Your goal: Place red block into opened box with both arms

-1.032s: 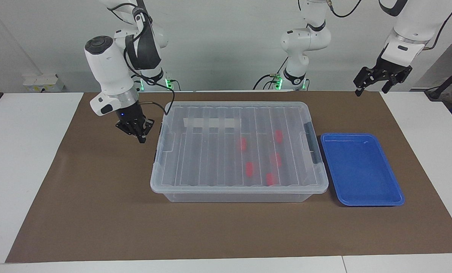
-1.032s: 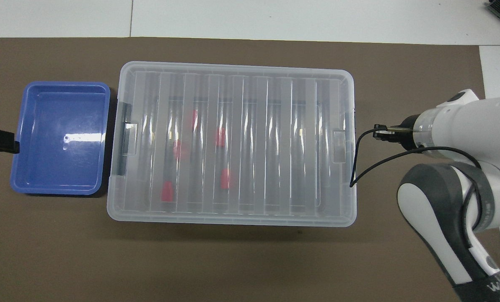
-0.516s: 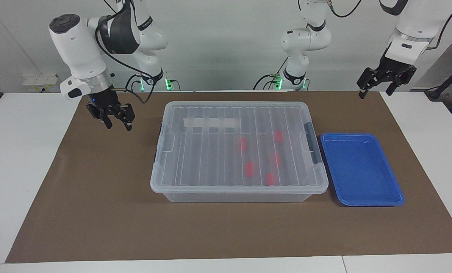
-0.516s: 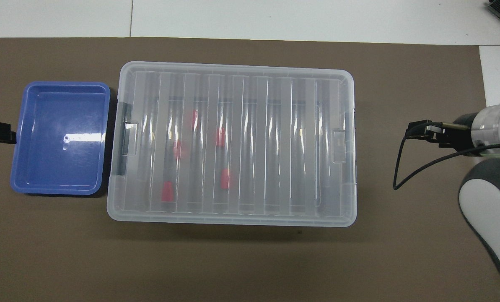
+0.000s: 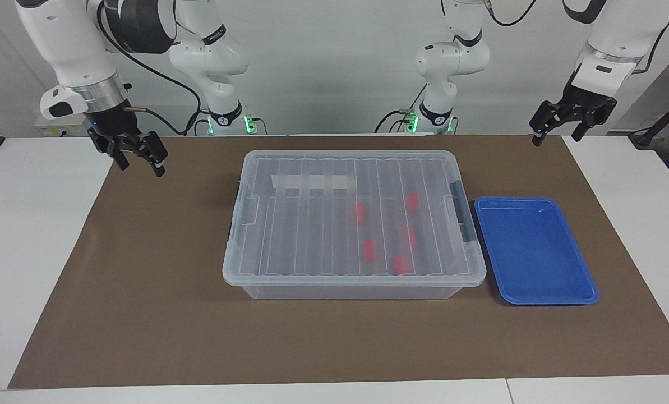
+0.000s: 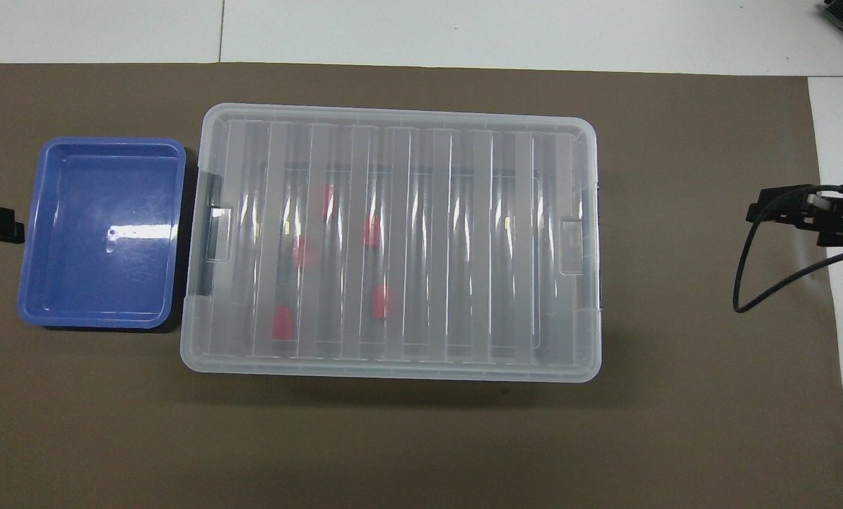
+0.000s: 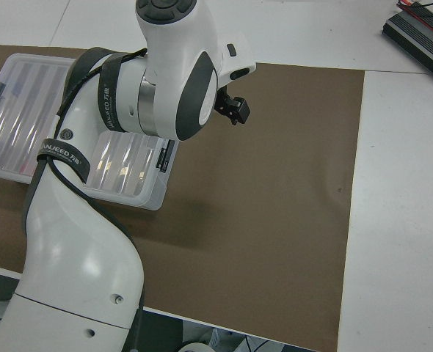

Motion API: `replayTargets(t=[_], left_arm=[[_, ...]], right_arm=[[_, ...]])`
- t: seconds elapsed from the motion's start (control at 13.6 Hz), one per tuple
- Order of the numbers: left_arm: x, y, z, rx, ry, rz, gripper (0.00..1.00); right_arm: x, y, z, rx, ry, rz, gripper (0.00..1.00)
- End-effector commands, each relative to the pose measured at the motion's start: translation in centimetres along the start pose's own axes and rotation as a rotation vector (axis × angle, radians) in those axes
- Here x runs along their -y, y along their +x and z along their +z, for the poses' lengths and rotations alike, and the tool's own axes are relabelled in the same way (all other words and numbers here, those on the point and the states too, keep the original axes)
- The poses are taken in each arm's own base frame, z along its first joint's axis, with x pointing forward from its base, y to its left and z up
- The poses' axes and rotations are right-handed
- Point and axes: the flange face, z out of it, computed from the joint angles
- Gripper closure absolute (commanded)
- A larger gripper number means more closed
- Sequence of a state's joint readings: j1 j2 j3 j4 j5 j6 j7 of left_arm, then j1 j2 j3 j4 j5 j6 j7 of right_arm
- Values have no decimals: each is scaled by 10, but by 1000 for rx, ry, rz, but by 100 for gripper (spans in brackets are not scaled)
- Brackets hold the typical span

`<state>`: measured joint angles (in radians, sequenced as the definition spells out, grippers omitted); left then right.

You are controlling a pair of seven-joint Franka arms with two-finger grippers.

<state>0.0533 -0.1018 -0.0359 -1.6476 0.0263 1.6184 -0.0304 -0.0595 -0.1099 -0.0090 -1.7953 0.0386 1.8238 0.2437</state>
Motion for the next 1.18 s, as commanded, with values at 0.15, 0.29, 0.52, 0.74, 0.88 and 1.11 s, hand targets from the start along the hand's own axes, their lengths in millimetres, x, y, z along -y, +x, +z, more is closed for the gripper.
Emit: replayTargets(t=[0.15, 0.29, 0.52, 0.74, 0.88, 1.11], left_arm=[[0, -5, 3, 13, -7, -11, 0], [0, -6, 3, 21, -7, -11, 0], [-4, -5, 0, 10, -8, -3, 0], [-9, -5, 1, 11, -8, 0, 0], [-9, -5, 0, 7, -7, 1, 0], [-7, -5, 0, 8, -5, 5, 0]], right_arm=[[17, 17, -33, 43, -54, -38, 0], [26, 22, -36, 65, -58, -49, 0], [37, 17, -32, 85, -63, -70, 0], [37, 4, -28, 113, -71, -70, 0], [38, 0, -25, 120, -75, -76, 0], [47, -6, -26, 109, -106, -104, 0]])
